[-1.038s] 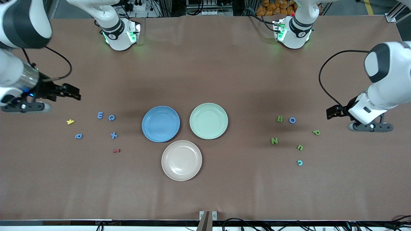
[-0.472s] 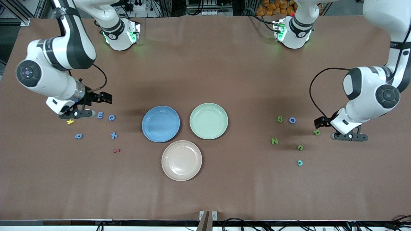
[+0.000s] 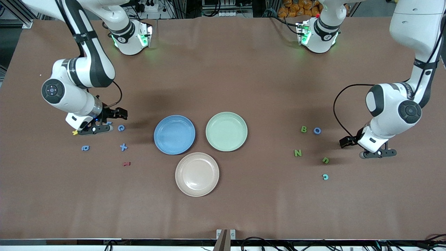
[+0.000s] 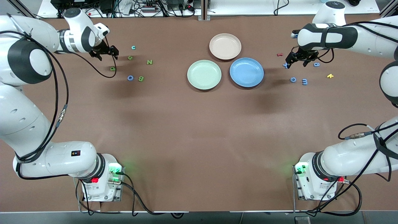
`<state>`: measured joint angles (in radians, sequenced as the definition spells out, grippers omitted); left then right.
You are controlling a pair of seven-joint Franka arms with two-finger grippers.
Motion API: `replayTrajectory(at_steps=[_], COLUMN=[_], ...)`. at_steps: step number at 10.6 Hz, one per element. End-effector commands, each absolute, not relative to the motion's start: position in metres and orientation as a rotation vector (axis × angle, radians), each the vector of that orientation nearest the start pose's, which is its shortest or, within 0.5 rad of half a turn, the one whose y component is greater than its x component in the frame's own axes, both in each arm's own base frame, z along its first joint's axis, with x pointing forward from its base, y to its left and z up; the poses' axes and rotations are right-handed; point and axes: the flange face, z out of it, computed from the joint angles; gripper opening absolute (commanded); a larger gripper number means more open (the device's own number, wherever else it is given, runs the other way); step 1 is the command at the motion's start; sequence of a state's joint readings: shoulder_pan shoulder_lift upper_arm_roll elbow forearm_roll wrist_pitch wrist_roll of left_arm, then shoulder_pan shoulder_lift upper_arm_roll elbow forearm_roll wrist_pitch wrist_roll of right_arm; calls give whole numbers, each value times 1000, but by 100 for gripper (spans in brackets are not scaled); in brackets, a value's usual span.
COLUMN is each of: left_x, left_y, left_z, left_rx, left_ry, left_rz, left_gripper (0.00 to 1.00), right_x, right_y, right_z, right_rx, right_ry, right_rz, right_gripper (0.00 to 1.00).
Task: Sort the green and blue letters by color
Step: 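Grasp the green p with the left gripper while the right grasps blue e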
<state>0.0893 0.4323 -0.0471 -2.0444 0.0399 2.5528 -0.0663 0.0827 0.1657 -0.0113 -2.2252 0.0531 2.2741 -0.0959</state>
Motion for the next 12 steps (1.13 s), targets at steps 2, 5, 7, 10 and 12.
replayTrajectory(at_steps=[2,5,7,10,12], left_x=[592,592,592,589,587], left_y=[24,24,21,22,23], left_z=[221,208,198,189,187], left_rx=[-3128,-3128,-3127,-3128,-3128], left_ry=[-210,-229,-216,-212,-212], left_rz=[-148,-160,-142,-125,-118], left_gripper=[97,87,82,78,76], right_x=[536,533,529,530,530], right_y=[7,-16,-14,-11,4], right_z=[236,212,200,179,178], right_rx=[-3084,-3084,-3079,-3087,-3089], right_ry=[-181,-206,-207,-200,-176], right_rz=[185,151,184,155,157], right_gripper=[100,100,100,100,100])
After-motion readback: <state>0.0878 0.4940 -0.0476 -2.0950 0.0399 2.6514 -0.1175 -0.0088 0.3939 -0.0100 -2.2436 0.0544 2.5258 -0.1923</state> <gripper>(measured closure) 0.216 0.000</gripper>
